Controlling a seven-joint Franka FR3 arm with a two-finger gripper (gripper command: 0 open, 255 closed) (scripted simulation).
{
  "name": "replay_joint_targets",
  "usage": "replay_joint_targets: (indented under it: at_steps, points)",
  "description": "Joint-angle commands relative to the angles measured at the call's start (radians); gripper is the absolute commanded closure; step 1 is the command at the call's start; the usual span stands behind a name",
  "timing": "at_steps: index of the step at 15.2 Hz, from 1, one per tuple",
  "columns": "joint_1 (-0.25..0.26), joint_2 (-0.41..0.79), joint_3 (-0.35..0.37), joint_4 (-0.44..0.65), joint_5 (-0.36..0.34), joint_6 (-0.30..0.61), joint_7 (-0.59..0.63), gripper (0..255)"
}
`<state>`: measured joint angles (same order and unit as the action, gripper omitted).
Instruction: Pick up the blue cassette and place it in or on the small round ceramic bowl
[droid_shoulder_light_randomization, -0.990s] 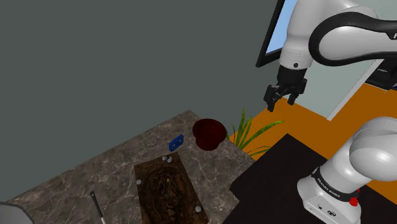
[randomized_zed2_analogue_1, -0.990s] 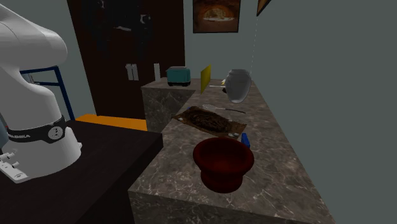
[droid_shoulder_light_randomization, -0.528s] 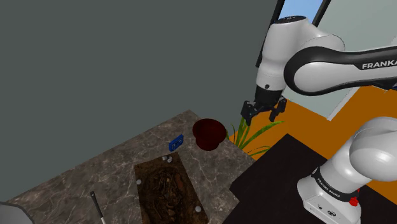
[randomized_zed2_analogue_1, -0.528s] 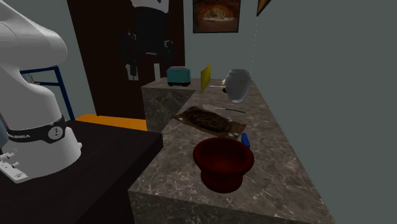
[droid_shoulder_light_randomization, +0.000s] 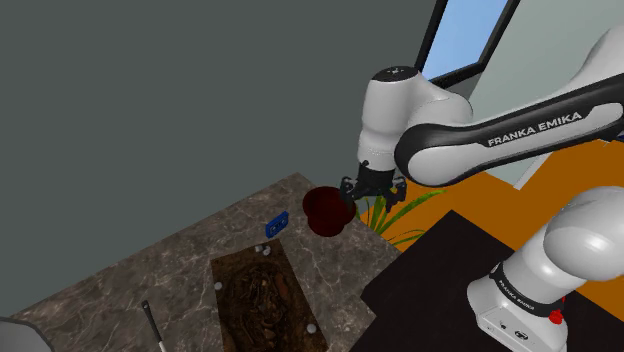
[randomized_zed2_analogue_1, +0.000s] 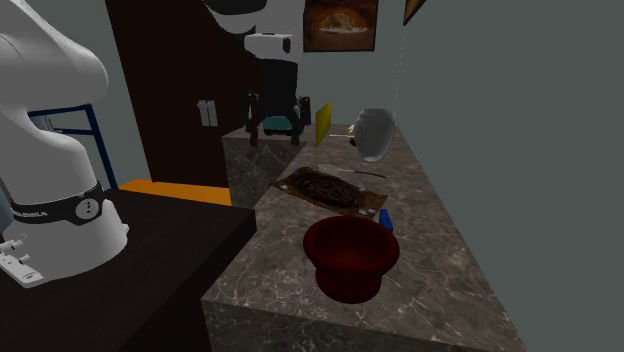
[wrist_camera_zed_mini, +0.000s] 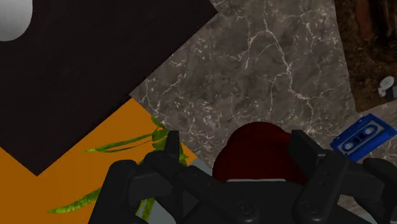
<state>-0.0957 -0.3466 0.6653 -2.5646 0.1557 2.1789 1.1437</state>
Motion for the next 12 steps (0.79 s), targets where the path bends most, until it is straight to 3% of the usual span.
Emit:
replay_joint_targets:
  at_steps: [1, 3, 6, 9, 12]
  points:
    - [-0.042, 0.101, 0.064, 0.034, -0.056, 0.069, 0.125, 0]
    - [-0.087, 0.209, 0.12, 0.079, -0.148, 0.116, 0.263, 0]
    - [-0.123, 0.393, 0.164, 0.165, -0.347, 0.156, 0.503, 0]
    - [-0.076, 0.571, 0.124, 0.269, -0.543, 0.154, 0.725, 0]
    - [0.015, 0.714, 0.039, 0.384, -0.668, 0.139, 0.885, 0]
